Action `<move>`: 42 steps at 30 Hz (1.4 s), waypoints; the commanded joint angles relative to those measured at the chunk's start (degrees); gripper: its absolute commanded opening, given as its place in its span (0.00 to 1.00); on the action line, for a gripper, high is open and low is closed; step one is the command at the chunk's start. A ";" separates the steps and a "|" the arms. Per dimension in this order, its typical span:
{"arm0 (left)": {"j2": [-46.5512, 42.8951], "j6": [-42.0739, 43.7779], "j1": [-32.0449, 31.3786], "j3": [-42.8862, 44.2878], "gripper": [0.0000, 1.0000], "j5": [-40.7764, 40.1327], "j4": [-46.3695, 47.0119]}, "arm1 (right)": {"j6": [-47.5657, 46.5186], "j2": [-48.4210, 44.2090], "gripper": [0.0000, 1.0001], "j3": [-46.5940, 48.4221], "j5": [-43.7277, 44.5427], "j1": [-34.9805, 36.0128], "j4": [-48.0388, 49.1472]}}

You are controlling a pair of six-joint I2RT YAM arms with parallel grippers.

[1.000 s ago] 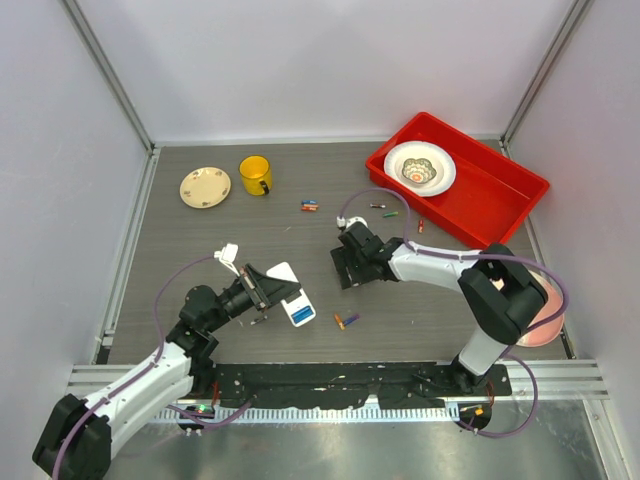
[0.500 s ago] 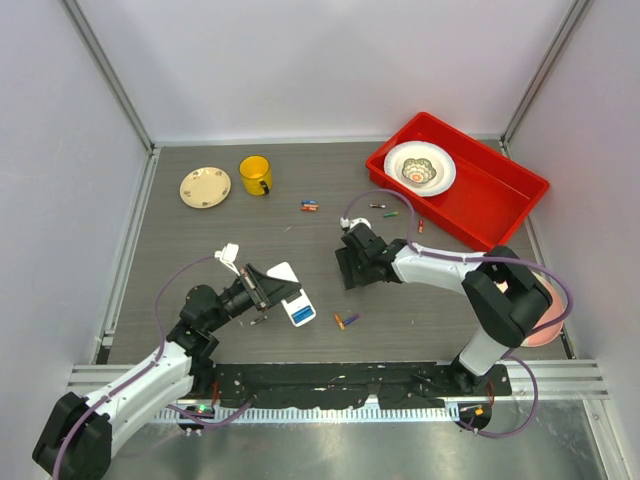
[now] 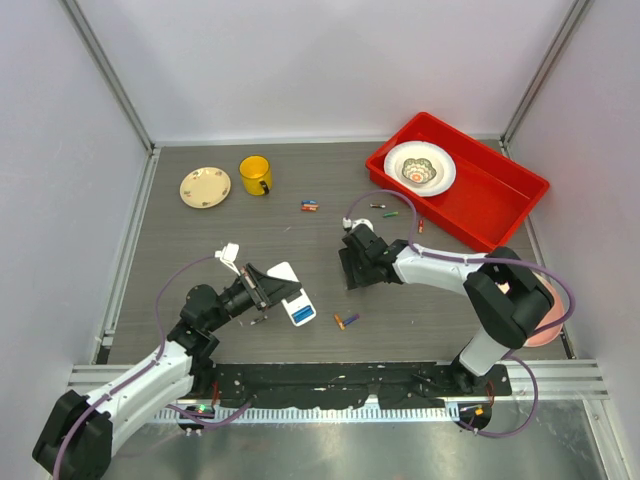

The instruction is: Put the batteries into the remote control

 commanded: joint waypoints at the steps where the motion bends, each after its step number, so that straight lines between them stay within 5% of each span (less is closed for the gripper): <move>1: -0.07 0.28 0.20 0.27 0.00 0.00 4.05 | 2.76 -0.04 0.57 -2.35 -1.88 0.11 -4.48; 8: 0.19 0.36 0.20 0.45 0.00 0.00 4.05 | 3.03 -0.13 0.63 -3.06 -1.52 0.11 -4.74; 17: 1.42 0.36 0.20 0.62 0.00 -0.08 4.76 | 3.38 -0.92 0.25 -3.94 -1.17 0.11 -4.48; 23: 2.83 0.10 0.28 1.06 0.00 0.27 6.34 | 3.20 -0.83 0.59 -2.88 -0.29 0.11 -5.36; 33: 0.11 0.63 0.28 0.80 0.00 -0.87 5.20 | 4.70 -4.79 0.63 3.08 10.42 -0.15 -2.21; 42: -2.00 1.94 0.28 2.12 0.00 -1.93 2.56 | 7.49 13.21 0.77 27.15 10.78 -2.43 -1.39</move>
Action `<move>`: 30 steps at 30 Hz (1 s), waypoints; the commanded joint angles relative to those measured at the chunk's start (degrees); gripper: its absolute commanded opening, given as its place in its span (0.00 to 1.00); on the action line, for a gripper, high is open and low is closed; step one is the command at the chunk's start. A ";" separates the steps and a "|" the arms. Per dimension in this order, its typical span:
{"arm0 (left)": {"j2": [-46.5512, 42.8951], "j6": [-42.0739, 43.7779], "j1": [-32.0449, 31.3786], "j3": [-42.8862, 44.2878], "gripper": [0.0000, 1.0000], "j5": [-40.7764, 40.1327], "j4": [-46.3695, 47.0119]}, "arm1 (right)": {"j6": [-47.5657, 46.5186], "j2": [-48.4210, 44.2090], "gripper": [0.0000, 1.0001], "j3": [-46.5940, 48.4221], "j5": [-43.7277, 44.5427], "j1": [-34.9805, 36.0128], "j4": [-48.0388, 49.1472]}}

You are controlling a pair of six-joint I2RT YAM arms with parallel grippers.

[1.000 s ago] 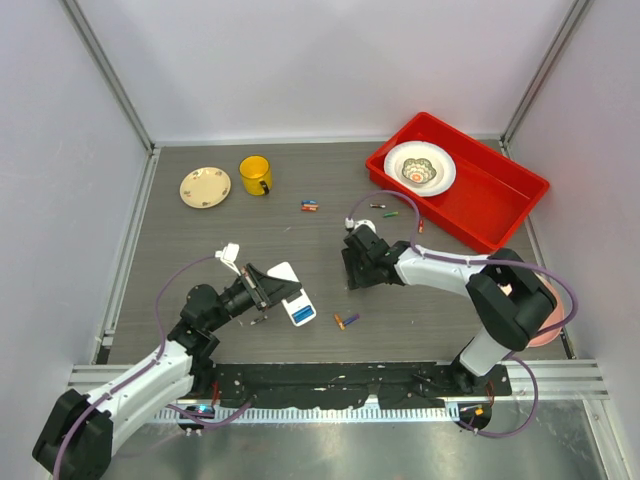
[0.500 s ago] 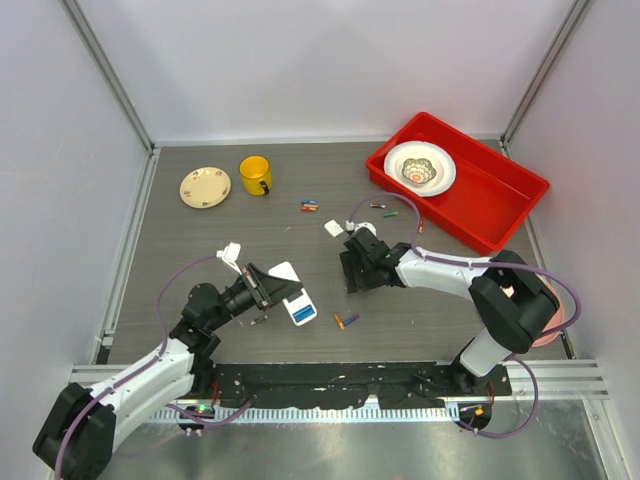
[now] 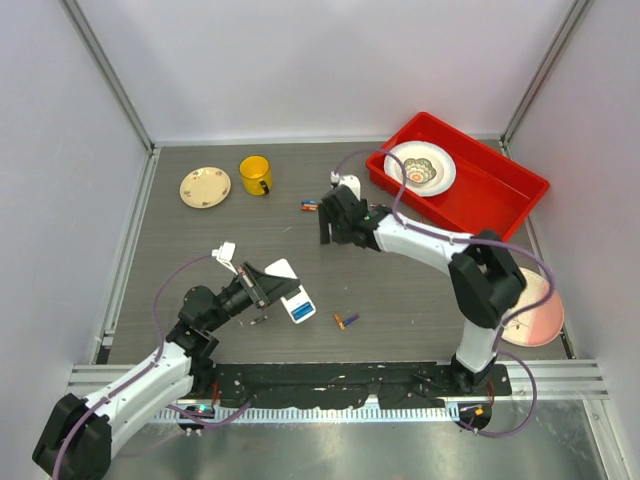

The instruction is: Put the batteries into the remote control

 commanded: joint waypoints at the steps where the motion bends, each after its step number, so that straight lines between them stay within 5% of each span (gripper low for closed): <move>1: -0.85 1.64 0.20 2.20 0.00 -0.77 0.90 | 3.88 9.57 0.77 14.17 1.95 -1.74 1.27; 7: -2.78 1.99 0.28 2.29 0.00 -1.65 -0.59 | 5.47 21.36 0.76 26.85 5.12 -3.93 -2.34; 16: -1.99 3.31 0.37 2.47 0.00 -1.39 -0.77 | 3.89 24.62 0.50 29.24 3.62 -8.07 0.91; 22: -0.85 3.48 0.37 2.21 0.00 -1.65 0.02 | 1.95 26.20 0.24 29.60 2.92 -8.51 0.30; 30: 1.00 3.40 0.37 2.29 0.00 -1.21 1.16 | -0.86 27.43 0.11 28.37 -1.29 -8.25 0.38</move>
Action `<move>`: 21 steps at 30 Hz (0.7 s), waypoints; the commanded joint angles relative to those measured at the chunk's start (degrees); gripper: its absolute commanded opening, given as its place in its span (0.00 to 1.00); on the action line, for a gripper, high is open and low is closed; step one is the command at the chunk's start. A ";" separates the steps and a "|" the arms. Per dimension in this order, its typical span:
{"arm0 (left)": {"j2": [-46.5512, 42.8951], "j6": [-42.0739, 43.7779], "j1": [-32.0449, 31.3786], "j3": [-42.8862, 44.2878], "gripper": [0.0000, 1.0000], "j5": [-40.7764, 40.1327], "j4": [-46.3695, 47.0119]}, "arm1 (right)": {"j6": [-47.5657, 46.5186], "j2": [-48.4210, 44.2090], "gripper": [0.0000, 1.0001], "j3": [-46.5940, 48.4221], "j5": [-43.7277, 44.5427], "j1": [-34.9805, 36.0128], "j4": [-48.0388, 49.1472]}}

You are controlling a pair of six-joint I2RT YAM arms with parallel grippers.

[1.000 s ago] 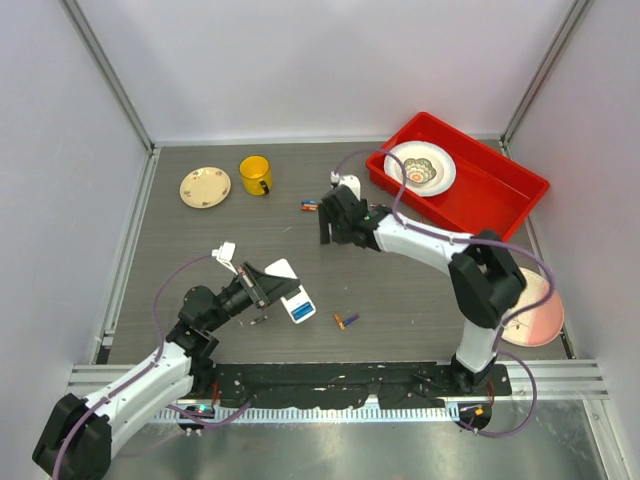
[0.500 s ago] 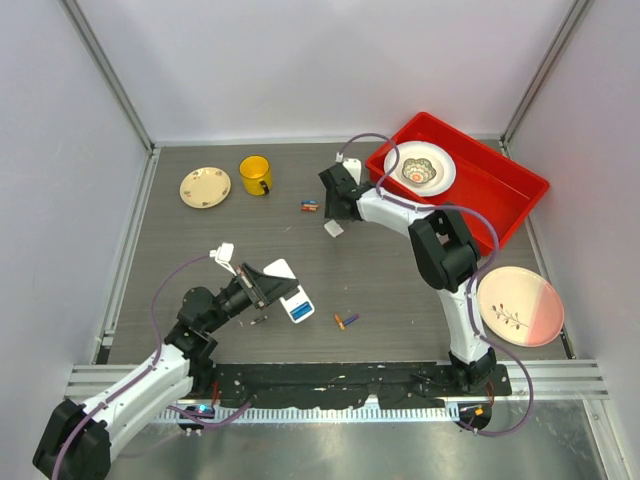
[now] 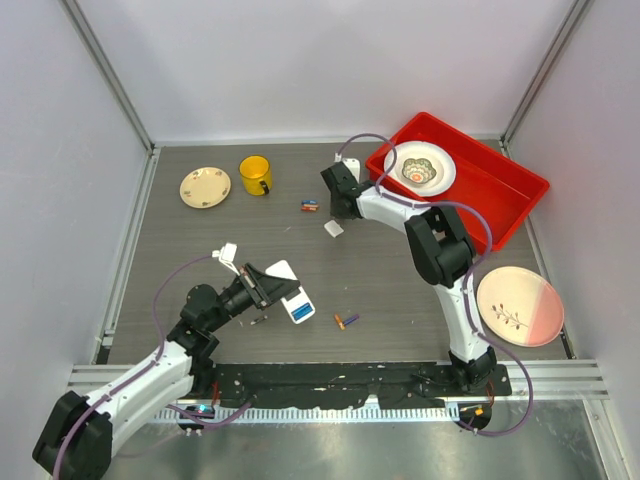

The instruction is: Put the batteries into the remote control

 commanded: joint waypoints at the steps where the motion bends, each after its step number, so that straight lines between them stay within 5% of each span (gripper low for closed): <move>1: 0.28 0.77 0.26 2.36 0.00 -0.18 3.85 | -2.28 -0.06 0.10 0.19 -2.89 0.50 1.28; 21: -1.04 0.42 0.26 2.36 0.00 0.60 3.41 | -10.55 -7.44 0.04 -14.74 -16.43 3.57 7.78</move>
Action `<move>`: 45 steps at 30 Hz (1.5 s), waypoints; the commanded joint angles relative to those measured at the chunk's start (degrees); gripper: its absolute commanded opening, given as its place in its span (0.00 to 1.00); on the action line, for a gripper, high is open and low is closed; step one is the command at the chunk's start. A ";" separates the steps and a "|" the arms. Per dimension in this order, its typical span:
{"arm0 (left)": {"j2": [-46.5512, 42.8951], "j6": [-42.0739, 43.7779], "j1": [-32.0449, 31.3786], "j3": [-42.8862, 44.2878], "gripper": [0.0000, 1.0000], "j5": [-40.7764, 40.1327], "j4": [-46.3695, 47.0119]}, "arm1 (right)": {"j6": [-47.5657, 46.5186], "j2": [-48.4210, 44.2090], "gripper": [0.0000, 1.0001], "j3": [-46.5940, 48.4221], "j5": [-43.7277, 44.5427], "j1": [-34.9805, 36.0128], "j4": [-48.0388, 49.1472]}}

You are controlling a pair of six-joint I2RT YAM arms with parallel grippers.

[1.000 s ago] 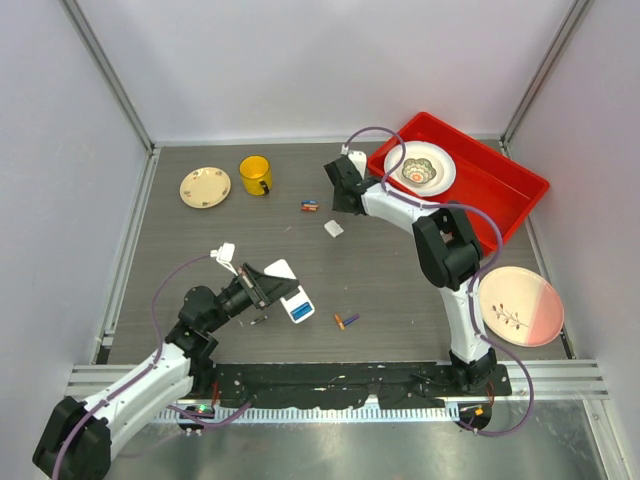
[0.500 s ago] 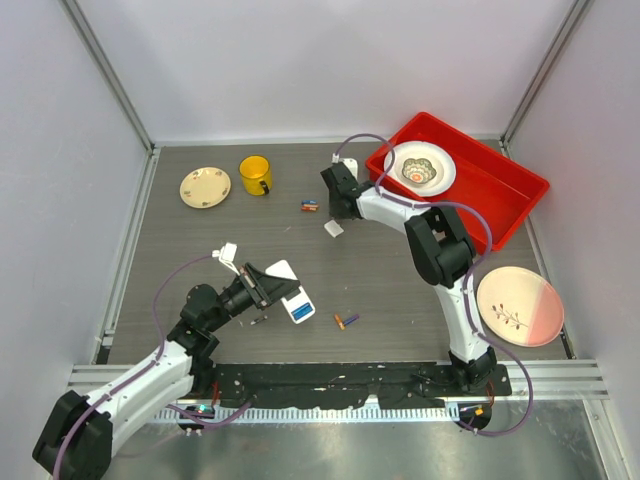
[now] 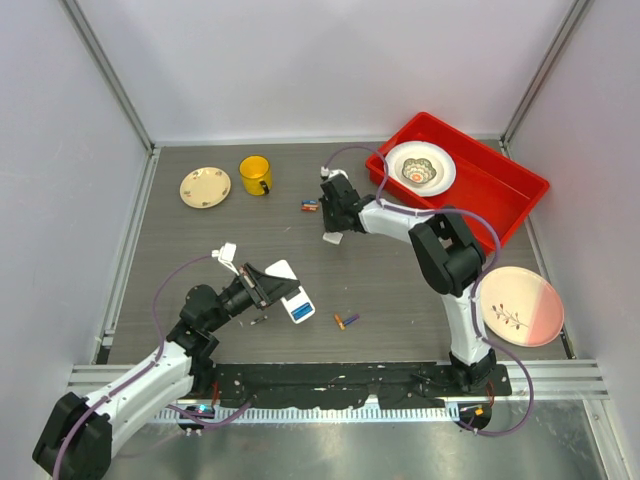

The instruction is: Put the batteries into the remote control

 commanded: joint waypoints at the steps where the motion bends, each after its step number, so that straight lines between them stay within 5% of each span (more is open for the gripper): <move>1: -0.91 0.42 0.17 2.36 0.00 0.47 3.02 | -2.24 -3.33 0.04 -5.09 -5.53 1.34 -1.31; 14: -1.35 0.16 0.26 1.74 0.00 0.65 2.75 | -3.03 -11.60 0.06 -14.59 -6.15 3.37 0.71; 20: -1.61 -0.72 0.17 1.74 0.00 0.56 3.37 | 1.10 -17.12 0.52 -14.94 -3.43 3.37 7.20; 21: -1.87 -0.81 0.26 1.74 0.00 0.56 3.37 | 1.10 -17.66 0.67 -14.85 -3.33 3.37 7.65; 24: -2.84 -0.90 0.17 1.74 0.00 0.30 2.32 | -0.82 -18.63 0.78 -12.67 -3.16 3.37 5.13; 29: -4.07 -0.72 0.17 0.96 0.00 -0.32 1.52 | -6.97 -18.63 0.79 -11.77 0.00 3.54 -4.19; 36: -2.14 -0.46 0.17 0.69 0.00 0.21 3.01 | -9.18 -19.60 0.80 -17.66 -1.75 4.42 -5.35; 45: -1.26 -0.90 0.26 0.95 0.00 0.83 3.63 | -13.31 -15.74 0.81 -13.63 -2.72 4.42 -10.44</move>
